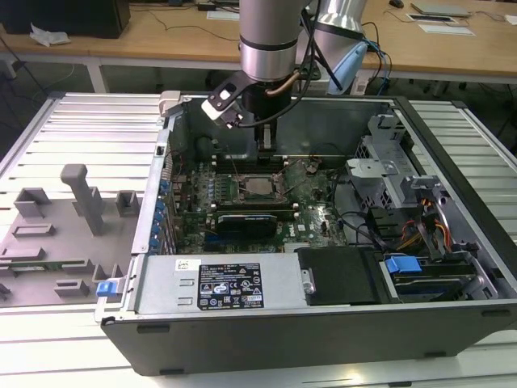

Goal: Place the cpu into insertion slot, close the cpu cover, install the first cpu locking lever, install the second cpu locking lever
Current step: 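Close the cpu cover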

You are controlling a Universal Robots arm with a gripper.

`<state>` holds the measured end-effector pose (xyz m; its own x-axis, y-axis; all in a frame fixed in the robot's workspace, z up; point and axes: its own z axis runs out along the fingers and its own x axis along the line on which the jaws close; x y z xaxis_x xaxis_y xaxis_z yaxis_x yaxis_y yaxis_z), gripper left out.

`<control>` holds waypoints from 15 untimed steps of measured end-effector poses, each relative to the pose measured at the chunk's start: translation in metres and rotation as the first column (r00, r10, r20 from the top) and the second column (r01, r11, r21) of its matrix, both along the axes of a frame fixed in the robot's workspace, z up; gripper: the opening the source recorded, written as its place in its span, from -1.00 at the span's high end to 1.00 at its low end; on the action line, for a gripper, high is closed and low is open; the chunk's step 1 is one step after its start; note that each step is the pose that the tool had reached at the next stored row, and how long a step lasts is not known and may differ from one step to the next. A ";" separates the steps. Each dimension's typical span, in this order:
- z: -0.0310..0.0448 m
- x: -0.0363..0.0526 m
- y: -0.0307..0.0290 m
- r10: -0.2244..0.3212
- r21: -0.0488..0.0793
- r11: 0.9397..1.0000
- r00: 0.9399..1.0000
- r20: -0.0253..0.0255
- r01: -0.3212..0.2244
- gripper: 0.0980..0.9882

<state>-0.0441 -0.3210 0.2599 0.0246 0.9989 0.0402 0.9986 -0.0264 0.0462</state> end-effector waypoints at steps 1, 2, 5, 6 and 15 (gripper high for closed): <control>0.0000 0.0000 0.0000 0.000 0.000 1.000 1.000 0.000 0.000 0.98; 0.0000 0.0001 0.0000 0.000 0.000 1.000 1.000 0.000 0.000 0.98; 0.0031 0.0001 0.0000 0.000 0.000 1.000 1.000 0.000 0.000 0.98; 0.0054 0.0001 0.0000 0.000 0.000 1.000 1.000 0.000 0.000 0.98; 0.0056 0.0257 -0.0002 0.000 0.000 1.000 1.000 -0.013 0.000 0.98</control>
